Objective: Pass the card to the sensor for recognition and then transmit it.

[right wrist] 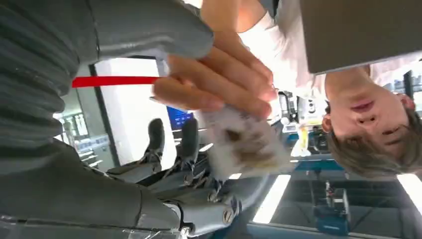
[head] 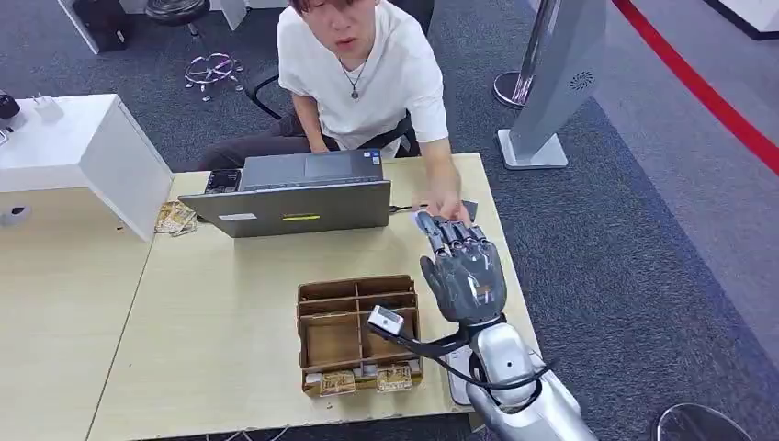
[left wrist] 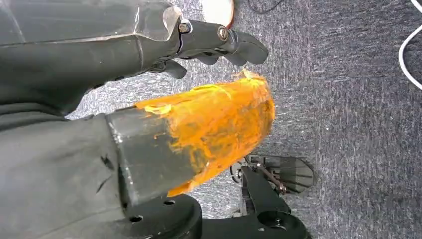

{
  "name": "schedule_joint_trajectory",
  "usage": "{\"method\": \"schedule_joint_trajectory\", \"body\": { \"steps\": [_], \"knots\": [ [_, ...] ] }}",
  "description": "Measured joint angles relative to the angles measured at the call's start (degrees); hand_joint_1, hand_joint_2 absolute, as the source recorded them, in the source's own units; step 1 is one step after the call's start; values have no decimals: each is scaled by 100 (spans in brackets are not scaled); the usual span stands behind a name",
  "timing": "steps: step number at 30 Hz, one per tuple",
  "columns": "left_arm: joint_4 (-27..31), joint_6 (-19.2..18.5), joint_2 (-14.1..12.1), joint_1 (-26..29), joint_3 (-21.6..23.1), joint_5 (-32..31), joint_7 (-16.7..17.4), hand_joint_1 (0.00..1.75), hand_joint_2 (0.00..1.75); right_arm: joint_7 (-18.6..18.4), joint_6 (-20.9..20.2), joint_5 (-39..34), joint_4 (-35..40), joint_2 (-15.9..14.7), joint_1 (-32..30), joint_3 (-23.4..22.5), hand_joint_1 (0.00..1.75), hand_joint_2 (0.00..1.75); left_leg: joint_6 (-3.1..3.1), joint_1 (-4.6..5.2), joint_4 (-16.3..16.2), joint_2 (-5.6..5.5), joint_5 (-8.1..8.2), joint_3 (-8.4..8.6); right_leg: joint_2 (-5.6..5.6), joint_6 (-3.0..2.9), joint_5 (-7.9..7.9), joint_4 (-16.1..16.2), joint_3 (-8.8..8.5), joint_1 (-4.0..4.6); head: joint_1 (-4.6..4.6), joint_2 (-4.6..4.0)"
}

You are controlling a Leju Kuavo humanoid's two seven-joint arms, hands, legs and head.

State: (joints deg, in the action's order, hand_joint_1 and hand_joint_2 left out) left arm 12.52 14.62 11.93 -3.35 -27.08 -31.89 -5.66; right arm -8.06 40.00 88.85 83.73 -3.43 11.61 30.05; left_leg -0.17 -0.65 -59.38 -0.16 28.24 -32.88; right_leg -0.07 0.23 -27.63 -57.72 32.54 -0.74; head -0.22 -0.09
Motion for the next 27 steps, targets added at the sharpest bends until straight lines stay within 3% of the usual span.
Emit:
{"method": "schedule_joint_trajectory", "body": {
  "steps": [4, 5, 18, 22, 27],
  "knots": [
    [0, 2, 0, -1, 0, 0, 0, 0, 0, 37, 0, 0, -4, 9, -10, 4, 0, 175, 0, 0, 0, 0, 0, 0, 0, 0, 0, 0, 0, 0, 0, 0],
    [0, 2, 0, -1, 0, 0, 0, 0, 0, 37, 0, 0, -4, 13, -11, 4, 0, 0, 0, 1, -1, 0, 0, 0, 0, 0, 1, 0, 0, -1, 0, 0],
    [0, 4, -26, 23, -2, -26, -55, 0, 0, 1073, 2, -395, 612, 240, -689, -181, 0, 0, 0, 0, 1, -2, 1, 0, -1, -1, -2, 0, 1, 0, 0, 0],
    [0, 41, -37, 24, -11, -26, -44, 0, 0, 1411, 2, -942, 861, 273, -967, -179, 0, 0, 0, 0, 0, -2, 1, -1, -1, -1, -2, 0, 1, 0, 0, 0],
    [0, 72, -39, 30, -18, -28, -17, 0, 0, 1598, 2, -1003, 1126, 306, -1254, -179, 0, 0, 0, 0, 0, -2, 1, -1, -1, -1, -1, 0, 1, -1, 0, 0]
  ]
}}
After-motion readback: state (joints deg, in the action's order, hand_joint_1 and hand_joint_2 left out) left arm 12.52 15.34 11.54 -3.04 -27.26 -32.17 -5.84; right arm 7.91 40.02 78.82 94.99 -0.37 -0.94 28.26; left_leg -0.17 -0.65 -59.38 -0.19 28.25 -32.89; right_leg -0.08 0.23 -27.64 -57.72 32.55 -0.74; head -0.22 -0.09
